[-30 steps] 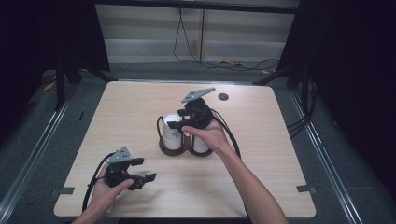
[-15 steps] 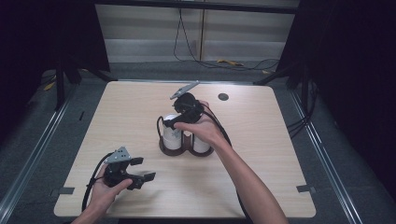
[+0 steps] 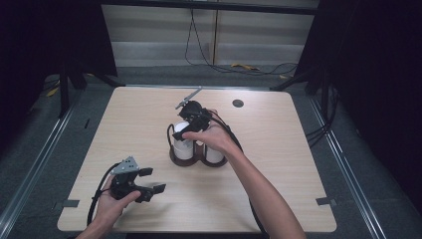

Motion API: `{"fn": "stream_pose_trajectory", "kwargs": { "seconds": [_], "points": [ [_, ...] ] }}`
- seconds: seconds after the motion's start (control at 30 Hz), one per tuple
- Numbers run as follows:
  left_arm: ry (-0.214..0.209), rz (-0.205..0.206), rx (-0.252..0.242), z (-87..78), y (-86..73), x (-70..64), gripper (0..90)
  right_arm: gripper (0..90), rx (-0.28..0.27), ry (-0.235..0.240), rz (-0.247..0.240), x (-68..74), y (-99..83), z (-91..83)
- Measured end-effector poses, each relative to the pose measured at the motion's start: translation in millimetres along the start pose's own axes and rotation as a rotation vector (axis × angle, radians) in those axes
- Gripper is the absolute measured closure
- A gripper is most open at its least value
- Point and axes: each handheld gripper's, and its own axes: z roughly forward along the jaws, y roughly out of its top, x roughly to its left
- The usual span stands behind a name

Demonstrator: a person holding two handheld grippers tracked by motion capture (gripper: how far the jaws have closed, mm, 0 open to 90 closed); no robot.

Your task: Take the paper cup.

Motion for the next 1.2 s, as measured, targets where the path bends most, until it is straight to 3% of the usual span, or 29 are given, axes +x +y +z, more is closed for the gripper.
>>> {"fn": "stream_pose_trajectory", "kwargs": {
  "seconds": [0.57, 1.2],
  "points": [
    [0.0, 0.003, 0.014, 0.8, -0.4, -0.1, 16.7, 31.8, 0.093, -0.013, -0.008, -1.8, 4.9, 15.1],
    [0.005, 0.006, 0.022, 1.2, -1.0, 0.1, 16.7, 34.4, 0.041, -0.017, -0.014, -4.7, 7.6, -1.1]
  ]
}}
